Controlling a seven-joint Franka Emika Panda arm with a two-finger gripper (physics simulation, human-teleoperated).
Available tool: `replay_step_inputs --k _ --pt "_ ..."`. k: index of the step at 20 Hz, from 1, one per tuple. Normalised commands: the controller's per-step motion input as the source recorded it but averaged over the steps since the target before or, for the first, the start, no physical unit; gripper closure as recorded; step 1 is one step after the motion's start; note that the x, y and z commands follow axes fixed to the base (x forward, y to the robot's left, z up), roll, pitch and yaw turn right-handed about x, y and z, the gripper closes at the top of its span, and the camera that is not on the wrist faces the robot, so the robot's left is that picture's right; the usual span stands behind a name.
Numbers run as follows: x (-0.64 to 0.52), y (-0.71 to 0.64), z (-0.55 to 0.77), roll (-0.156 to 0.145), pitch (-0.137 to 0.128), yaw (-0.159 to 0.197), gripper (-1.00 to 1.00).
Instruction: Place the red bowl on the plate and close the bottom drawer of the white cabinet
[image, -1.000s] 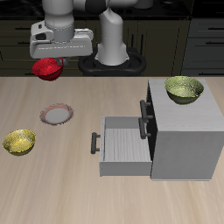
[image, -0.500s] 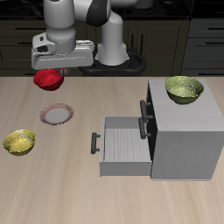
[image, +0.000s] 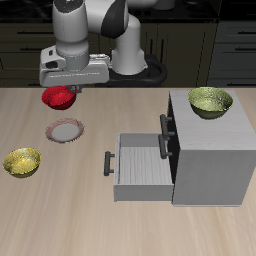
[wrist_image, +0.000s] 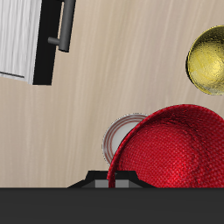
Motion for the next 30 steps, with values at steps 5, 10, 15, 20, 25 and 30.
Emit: replay_step_inputs --k 5,10,15,20,25,30 --pt "0.0 0.01 -0.05 0.001 -0.013 -0.01 1.0" --pt "0.02 0.0 -0.09 0.007 0.006 -0.019 1.0" --pt "0.05 0.0 -0.16 0.003 0.028 0.01 1.0" --pt "0.04 -0.01 -0.15 0.0 0.02 0.011 1.0" --pt "0.01 -0.02 -0.15 -0.009 0.012 0.013 1.0" --pt "-0.02 -0.05 -0.13 -0.016 0.023 0.004 1.0"
